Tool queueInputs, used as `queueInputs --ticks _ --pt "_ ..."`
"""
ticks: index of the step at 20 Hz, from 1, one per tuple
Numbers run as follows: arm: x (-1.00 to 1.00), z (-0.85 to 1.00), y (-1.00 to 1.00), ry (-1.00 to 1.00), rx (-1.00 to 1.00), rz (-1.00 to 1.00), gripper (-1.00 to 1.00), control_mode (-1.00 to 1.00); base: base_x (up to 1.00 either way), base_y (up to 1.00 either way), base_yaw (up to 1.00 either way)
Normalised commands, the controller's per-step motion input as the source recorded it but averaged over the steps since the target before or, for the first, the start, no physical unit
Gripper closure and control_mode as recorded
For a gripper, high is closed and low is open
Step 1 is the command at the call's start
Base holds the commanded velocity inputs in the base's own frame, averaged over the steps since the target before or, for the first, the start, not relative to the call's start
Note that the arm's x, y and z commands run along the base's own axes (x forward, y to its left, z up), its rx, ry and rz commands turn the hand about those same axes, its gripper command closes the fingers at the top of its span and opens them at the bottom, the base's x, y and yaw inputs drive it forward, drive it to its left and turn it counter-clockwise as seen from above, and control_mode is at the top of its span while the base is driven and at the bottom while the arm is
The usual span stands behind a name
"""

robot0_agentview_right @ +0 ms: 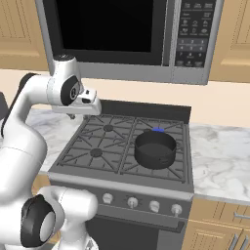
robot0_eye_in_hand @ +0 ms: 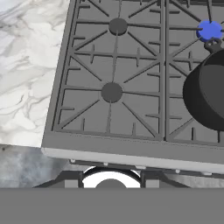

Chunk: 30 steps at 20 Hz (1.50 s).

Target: Turn off the rear right burner of the stove.

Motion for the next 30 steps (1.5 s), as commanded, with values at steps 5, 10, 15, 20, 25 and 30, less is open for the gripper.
queueInputs --ticks 5,10,15,20,25,30 --pt "-0.23 -0.03 0.0 0.0 0.0 0.0 -1.0 -1.0 0.0 0.0 0.0" --pt "-0.76 -0.16 -0.28 -0.04 0.0 0.0 -1.0 -1.0 0.0 0.0 0.0" --pt "-0.88 -0.13 -0.7 -0.06 0.0 0.0 -1.0 -1.0 0.0 0.0 0.0" --pt "-0.69 -0.12 -0.66 -0.03 0.0 0.02 -1.0 -1.0 0.0 0.0 0.0" --pt "-0.66 -0.15 -0.61 -0.03 0.0 0.02 -1.0 -1.0 0.0 0.0 0.0" --pt "-0.53 -0.21 -0.62 0.0 0.0 0.03 -1.0 -1.0 0.0 0.0 0.0"
